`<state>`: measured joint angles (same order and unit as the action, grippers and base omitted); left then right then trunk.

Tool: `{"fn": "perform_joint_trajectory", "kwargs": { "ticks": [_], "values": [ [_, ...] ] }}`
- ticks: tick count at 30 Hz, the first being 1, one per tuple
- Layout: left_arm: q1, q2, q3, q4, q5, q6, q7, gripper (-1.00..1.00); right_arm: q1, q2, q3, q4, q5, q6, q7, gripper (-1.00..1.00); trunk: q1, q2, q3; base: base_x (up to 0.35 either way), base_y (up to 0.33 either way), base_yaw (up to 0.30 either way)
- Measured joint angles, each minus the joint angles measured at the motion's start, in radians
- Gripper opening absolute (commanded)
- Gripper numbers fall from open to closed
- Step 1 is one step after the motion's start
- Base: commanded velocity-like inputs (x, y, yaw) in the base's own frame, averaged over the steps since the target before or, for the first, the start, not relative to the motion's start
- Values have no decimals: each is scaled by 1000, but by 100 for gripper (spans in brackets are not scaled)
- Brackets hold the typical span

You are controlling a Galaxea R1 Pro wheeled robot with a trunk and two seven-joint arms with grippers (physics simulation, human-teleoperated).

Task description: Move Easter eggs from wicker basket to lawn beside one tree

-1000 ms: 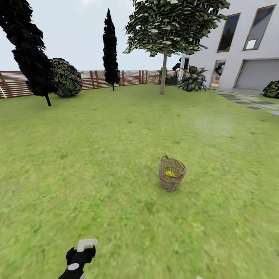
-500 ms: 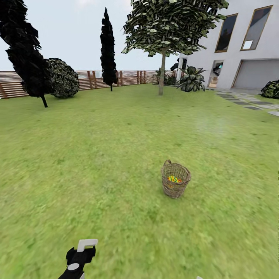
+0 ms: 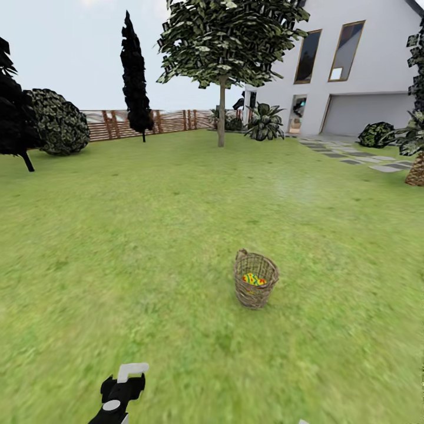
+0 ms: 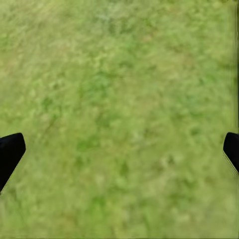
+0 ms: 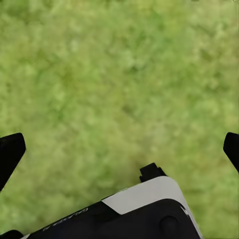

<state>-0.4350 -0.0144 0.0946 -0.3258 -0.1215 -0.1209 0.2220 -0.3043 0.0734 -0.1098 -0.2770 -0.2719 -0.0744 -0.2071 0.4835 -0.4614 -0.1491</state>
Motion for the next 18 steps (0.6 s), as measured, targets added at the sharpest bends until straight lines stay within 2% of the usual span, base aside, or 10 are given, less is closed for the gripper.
{"fn": "perform_joint_trajectory", "kwargs": {
  "ticks": [18],
  "values": [
    [0,0,0,0,0,-2,0,100,0,-1,0,0,0,0,0,100,0,0,12,290,163,-244]
  ]
}}
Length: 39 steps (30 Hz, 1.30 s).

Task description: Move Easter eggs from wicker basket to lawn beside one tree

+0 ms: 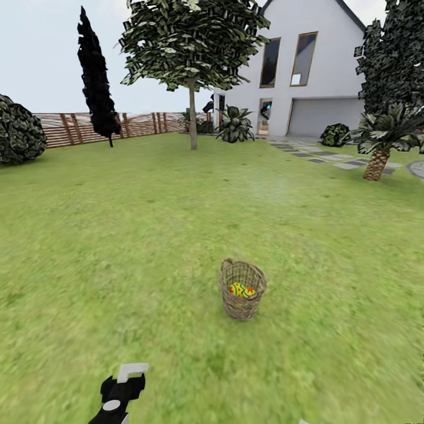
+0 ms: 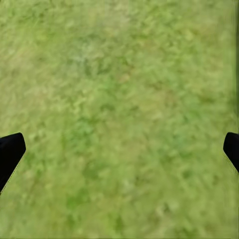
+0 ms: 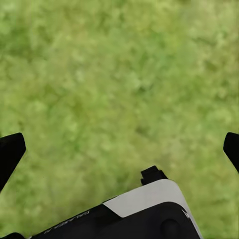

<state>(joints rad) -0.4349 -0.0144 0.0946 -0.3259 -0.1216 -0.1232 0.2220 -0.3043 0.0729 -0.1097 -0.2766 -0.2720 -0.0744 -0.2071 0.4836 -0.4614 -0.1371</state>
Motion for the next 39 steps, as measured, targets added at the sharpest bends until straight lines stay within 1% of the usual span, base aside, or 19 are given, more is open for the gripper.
{"fn": "perform_joint_trajectory", "kwargs": {
  "ticks": [5,11,16,19,21,25,29,32,39],
  "values": [
    [0,1,0,-2,0,4,-3,100,0,0,0,0,0,0,0,100,0,0,3,197,114,-227],
    [0,6,3,-13,0,11,-10,100,0,0,-1,0,1,0,0,100,0,0,7,37,16,-226],
    [0,8,7,-58,1,24,-9,100,0,0,0,0,1,0,0,100,0,0,11,3,1,-226],
    [0,9,10,-70,1,57,-8,100,0,0,-1,0,1,0,0,100,-11,21,22,0,0,-226],
    [0,12,13,-75,2,96,-10,100,0,0,-1,-1,1,0,0,100,-19,35,30,0,0,-226],
    [0,25,14,-105,5,150,-10,100,0,0,-1,-1,1,0,1,100,-34,63,45,0,0,-226],
    [-2,40,17,-131,10,223,-11,100,0,0,1,-2,1,4,1,100,-34,63,48,0,0,-225],
    [-2,49,17,-167,14,299,-19,100,0,0,0,-3,1,4,1,100,-34,63,50,0,0,-185],
    [-2,53,20,-215,17,425,-42,100,-1,0,-5,-22,2,6,1,100,-34,64,51,0,0,-36]
  ]
}}
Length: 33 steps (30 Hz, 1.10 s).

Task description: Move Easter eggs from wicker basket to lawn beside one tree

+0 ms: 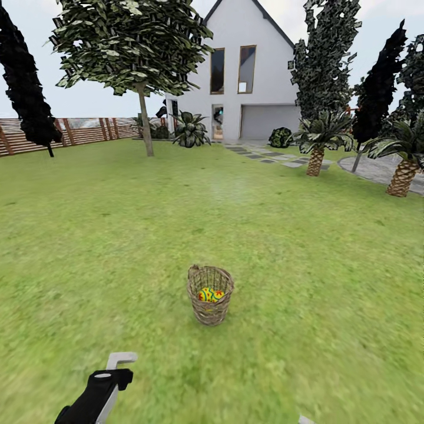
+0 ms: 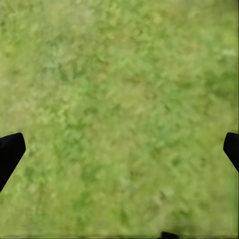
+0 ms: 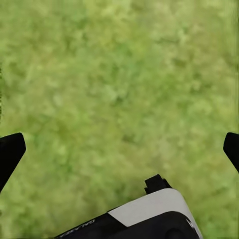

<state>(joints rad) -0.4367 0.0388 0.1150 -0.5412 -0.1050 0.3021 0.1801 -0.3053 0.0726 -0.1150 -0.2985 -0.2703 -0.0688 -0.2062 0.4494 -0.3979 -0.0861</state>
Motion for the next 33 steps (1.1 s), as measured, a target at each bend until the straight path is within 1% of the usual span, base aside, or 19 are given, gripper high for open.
{"fn": "perform_joint_trajectory", "kwargs": {
  "ticks": [2,3,4,5,6,8,9,11,12,16,18,20,22,23,25,26,28,29,33],
  "values": [
    [0,0,0,-20,0,37,-1,100,-4,7,0,-21,0,14,-2,100,0,0,0,0,0,-5],
    [-1,1,1,-38,1,64,-2,100,-8,16,0,-47,1,36,-2,100,0,0,0,0,0,-2],
    [-1,1,3,-58,1,95,-3,100,-16,25,0,-90,0,77,-2,100,0,0,0,0,0,-2],
    [-1,1,10,-77,1,126,-6,100,-25,33,1,-150,-1,141,-3,100,0,0,0,0,0,-1],
    [-1,1,20,-93,1,155,-15,100,-32,38,1,-221,0,225,-6,100,0,0,0,0,0,0],
    [-1,3,47,-116,1,203,-55,100,-45,44,-1,-360,-4,385,-22,100,0,0,0,0,0,0],
    [-1,9,61,-124,0,220,-85,100,-56,45,-2,-417,-7,437,-35,100,0,0,0,0,0,0],
    [-2,31,81,-131,-1,249,-149,100,-98,47,-3,-490,-12,495,-66,100,0,0,0,0,0,0],
    [-4,42,86,-133,-1,266,-178,100,-124,48,-4,-508,-13,512,-79,100,0,0,0,0,0,0],
    [-19,75,93,-136,0,323,-256,100,-193,49,-4,-534,-16,544,-101,100,0,0,0,0,0,0],
    [-22,91,95,-137,1,341,-289,100,-205,48,-4,-537,-16,554,-104,100,0,0,0,0,0,0],
    [-25,106,96,-152,2,378,-341,100,-215,48,-3,-543,-16,566,-106,100,0,0,0,0,0,0],
    [-25,117,97,-205,1,437,-418,100,-234,48,-3,-557,-14,596,-107,100,0,0,0,0,0,0],
    [-26,125,97,-238,0,461,-468,100,-244,48,-2,-569,-13,628,-107,100,0,0,0,0,0,0],
    [-26,151,97,-303,-4,499,-550,100,-257,48,-1,-585,-13,696,-107,100,0,0,0,0,0,0],
    [-26,163,97,-327,-8,514,-571,100,-260,49,-1,-589,-13,718,-107,100,0,0,0,0,0,0],
    [-26,181,97,-355,-12,525,-597,100,-264,50,0,-595,-12,743,-107,100,0,0,0,0,0,0],
    [-26,185,97,-364,-10,524,-604,100,-265,50,0,-597,-11,748,-107,100,0,0,0,0,0,0],
    [-26,181,88,-379,-14,520,-597,100,-265,49,0,-599,-8,744,-106,100,0,0,0,0,0,0]
  ]
}}
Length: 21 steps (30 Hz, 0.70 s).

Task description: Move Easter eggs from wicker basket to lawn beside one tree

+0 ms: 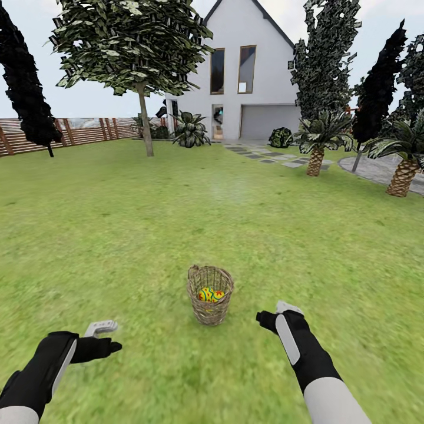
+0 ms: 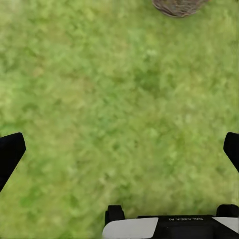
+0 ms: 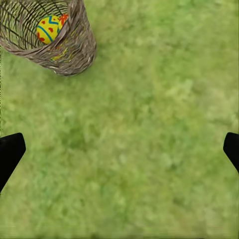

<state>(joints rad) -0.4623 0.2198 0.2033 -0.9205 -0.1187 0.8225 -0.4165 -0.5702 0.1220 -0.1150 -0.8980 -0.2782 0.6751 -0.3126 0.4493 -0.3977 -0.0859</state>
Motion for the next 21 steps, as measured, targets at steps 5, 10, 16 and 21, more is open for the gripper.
{"fn": "perform_joint_trajectory", "kwargs": {
  "ticks": [5,10,16,21],
  "values": [
    [0,1,3,-3,0,-14,23,100,0,0,0,2,-3,-41,0,100,0,0,0,0,0,0],
    [0,0,0,-5,2,-17,25,100,0,0,-3,1,-4,-59,1,100,0,0,0,0,0,0],
    [0,0,1,-7,3,-17,22,100,0,0,-4,2,-7,-93,2,100,0,0,0,9,6,0],
    [0,0,5,-23,3,-16,19,100,0,0,-2,1,-7,-116,2,100,0,0,0,139,181,-4]
  ]
}}
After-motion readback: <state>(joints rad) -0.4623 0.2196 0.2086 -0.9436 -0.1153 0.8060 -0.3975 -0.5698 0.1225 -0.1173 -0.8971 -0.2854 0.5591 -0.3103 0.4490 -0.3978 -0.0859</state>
